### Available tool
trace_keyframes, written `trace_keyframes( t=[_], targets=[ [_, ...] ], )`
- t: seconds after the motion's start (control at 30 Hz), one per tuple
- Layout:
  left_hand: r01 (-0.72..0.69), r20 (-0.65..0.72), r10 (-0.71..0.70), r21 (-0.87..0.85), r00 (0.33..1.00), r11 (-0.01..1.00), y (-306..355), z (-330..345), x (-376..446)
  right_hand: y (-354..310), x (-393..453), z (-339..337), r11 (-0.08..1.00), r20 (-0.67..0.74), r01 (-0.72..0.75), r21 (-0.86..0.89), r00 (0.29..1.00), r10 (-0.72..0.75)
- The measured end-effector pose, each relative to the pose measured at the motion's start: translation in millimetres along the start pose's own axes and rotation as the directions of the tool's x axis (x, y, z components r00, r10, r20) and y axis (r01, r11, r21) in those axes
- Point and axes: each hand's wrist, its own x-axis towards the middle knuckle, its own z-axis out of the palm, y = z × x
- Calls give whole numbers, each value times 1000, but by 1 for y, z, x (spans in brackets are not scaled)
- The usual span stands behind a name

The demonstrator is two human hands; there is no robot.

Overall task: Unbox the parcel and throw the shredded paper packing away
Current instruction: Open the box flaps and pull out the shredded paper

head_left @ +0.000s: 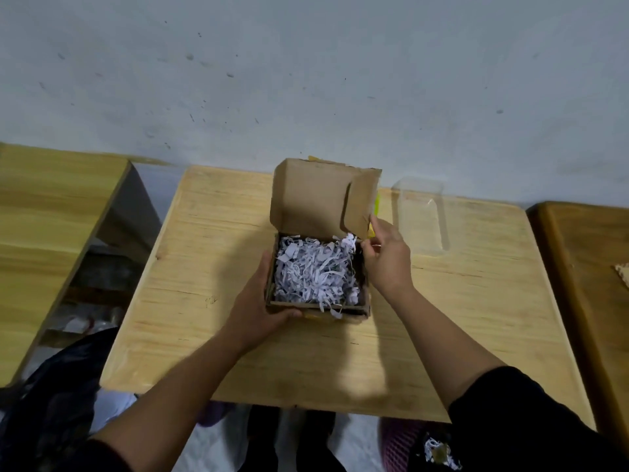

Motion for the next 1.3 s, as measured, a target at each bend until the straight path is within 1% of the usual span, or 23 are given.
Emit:
trace_keyframes(
  t=[0.1, 0.2, 0.33, 0.4, 0.43, 0.5, 0.53, 0.6, 0.67, 0.73, 0.8, 0.9, 0.97, 1.1, 1.2, 1.3],
  targets=[
    [-75, -1, 75, 27, 997, 997, 1, -2, 0, -5, -7, 0, 999, 41, -32, 13, 999, 32],
    [-82, 32, 81, 36, 996, 996, -2, -3, 2, -8, -10, 0, 998, 32, -35, -51, 999, 37],
    [-47, 86, 47, -5, 995, 999, -4, -10, 3, -13, -18, -2, 998, 51, -21, -52, 998, 23],
    [-71, 73, 66, 69, 995, 995, -5, -15, 7, -15, -24, -4, 994, 81, 30, -107, 997, -21],
    [-103, 54, 97, 119, 994, 988, -5, -18, 9, -16, -26, -6, 991, 111, 53, -122, 993, -39],
    [-209, 25, 208, 181, 978, 961, 0, -26, 13, -20, -31, -10, 989, 217, 84, -118, 974, -57],
    [-259, 41, 256, 201, 966, 945, 5, -29, 15, -22, -32, -11, 986, 276, 108, -127, 959, -70],
    [-340, 139, 315, 229, 939, 912, 13, -33, 20, -25, -33, -11, 971, 362, 166, -170, 927, -95],
    [-346, 254, 285, 241, 924, 907, 22, -33, 28, -25, -34, -9, 965, 414, 190, -183, 905, -100],
    [-320, 347, 215, 281, 913, 905, 29, -30, 35, -24, -32, -5, 964, 451, 190, -186, 888, -88],
    [-296, 396, 154, 329, 905, 897, 33, -26, 41, -21, -31, -2, 960, 483, 192, -205, 873, -71],
    [-266, 435, 73, 403, 897, 875, 41, -22, 47, -18, -26, 2, 940, 526, 221, -261, 849, -54],
    [-262, 440, 41, 455, 897, 851, 45, -19, 51, -17, -23, 6, 915, 559, 271, -299, 827, -62],
    [-270, 413, 36, 523, 910, 808, 45, -12, 56, -17, -20, 12, 867, 590, 362, -343, 801, -101],
    [-292, 378, 73, 563, 923, 773, 43, -7, 56, -20, -18, 16, 862, 597, 363, -354, 797, -91],
    [-295, 346, 98, 577, 933, 762, 43, -4, 53, -19, -16, 23, 833, 609, 369, -412, 791, -49]
  ],
)
